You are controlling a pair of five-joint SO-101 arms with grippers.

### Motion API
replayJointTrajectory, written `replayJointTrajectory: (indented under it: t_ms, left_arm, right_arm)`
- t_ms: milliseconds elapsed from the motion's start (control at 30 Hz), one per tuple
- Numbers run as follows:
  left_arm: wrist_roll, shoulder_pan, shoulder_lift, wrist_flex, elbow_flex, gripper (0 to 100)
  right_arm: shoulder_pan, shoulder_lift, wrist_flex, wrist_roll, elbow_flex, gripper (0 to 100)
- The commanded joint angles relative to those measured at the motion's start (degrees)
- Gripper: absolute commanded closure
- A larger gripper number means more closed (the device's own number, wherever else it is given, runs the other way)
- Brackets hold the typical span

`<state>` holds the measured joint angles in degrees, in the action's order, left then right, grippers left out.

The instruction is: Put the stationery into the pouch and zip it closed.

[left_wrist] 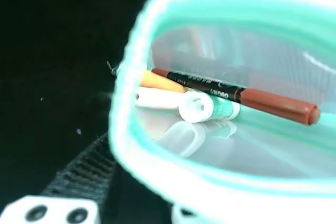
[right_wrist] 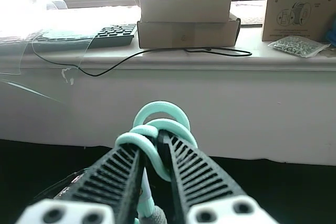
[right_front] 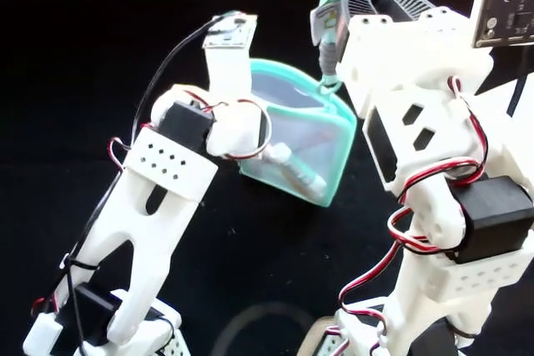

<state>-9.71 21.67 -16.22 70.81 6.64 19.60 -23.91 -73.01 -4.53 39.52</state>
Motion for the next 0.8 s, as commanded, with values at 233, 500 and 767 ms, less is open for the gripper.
replayJointTrajectory:
  t_ms: [233, 500, 767]
  left_arm:
    - [0.00, -6.29, -0.48, -10.02, 8.75, 99]
    - [0.18, -9.10, -0.48, -10.11, 8.84, 99]
    - [0.35, -8.22, -0.48, -10.90, 9.10, 99]
  right_arm:
    - [3.12, -2.07, -1.98, 0.18, 0.66, 99.3]
    - [8.04, -2.07, -2.24, 0.00, 0.75, 99.3]
    - [11.47, -1.54, -2.24, -5.10, 6.37, 99.3]
